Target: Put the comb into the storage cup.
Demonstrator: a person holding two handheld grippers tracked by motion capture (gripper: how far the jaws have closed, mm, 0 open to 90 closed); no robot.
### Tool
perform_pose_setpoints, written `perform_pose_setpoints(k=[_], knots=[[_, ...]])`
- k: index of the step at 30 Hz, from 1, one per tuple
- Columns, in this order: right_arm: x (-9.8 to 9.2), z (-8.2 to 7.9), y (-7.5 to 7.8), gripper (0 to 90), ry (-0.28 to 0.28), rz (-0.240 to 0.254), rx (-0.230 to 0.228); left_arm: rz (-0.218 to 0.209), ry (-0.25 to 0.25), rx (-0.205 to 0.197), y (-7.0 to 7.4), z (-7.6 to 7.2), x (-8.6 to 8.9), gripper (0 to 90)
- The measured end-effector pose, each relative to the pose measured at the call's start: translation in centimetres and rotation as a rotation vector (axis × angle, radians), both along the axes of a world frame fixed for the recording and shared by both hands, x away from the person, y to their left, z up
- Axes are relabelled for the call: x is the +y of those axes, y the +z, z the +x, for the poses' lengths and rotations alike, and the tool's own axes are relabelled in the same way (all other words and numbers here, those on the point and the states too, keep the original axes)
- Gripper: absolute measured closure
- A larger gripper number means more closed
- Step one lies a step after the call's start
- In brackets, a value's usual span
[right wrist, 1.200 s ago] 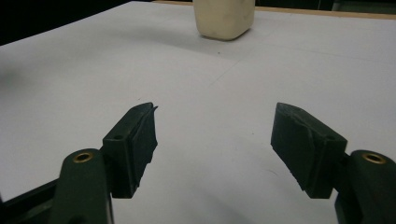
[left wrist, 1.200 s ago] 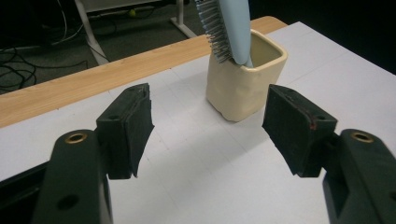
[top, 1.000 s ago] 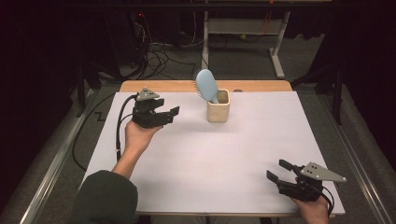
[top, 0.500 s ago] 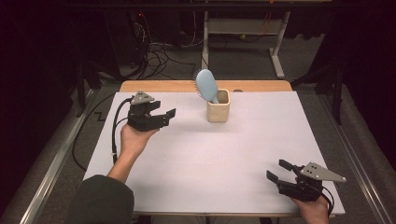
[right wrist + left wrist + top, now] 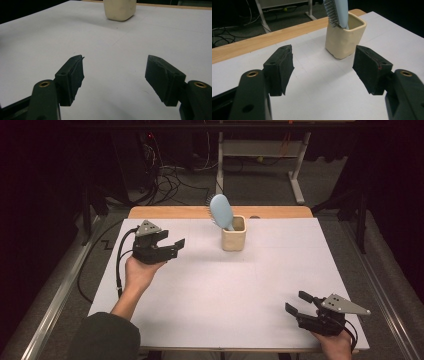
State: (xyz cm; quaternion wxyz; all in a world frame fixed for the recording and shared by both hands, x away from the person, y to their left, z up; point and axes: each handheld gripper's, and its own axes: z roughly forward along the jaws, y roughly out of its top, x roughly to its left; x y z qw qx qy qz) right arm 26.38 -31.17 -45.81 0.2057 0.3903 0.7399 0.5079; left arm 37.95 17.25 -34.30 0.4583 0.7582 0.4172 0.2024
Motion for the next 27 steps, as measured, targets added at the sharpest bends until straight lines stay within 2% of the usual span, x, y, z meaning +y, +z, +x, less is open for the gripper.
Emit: perform_pose_setpoints(k=[27], knots=[[0.0, 0.0, 0.0, 31.8, -0.001, 0.0, 0.002, -0.033, 0.003, 0.002, -0.3, -1.3, 1.3, 33.3]])
